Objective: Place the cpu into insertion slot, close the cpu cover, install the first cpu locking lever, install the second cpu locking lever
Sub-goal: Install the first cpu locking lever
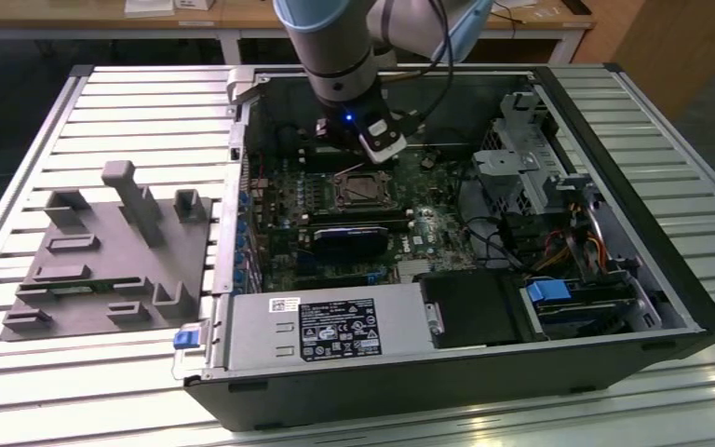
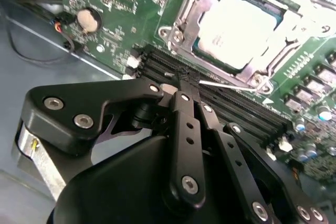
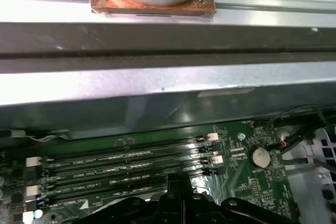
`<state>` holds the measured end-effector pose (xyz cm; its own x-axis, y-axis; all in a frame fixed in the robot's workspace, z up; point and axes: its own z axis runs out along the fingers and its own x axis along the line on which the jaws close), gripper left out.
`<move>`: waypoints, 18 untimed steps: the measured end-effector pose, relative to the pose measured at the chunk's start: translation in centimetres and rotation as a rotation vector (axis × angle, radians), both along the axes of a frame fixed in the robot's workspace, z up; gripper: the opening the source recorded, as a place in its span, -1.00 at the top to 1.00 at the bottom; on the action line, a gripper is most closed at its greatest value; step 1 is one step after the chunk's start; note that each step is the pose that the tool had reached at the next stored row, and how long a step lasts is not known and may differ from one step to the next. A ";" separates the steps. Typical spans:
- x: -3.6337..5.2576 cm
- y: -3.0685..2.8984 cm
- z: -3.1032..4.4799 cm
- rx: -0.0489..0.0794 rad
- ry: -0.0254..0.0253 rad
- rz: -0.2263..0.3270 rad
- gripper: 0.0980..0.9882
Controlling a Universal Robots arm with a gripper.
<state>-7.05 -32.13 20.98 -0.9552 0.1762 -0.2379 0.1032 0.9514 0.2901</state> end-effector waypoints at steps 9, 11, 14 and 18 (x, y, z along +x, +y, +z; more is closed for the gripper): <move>-0.28 0.24 -0.39 -0.046 -0.0209 -0.025 0.99; -0.33 0.36 -0.43 -0.048 -0.0228 -0.029 0.99; -0.39 0.64 -0.48 -0.050 -0.0241 -0.035 0.99; -0.40 1.06 -0.58 -0.053 -0.0241 -0.044 0.99</move>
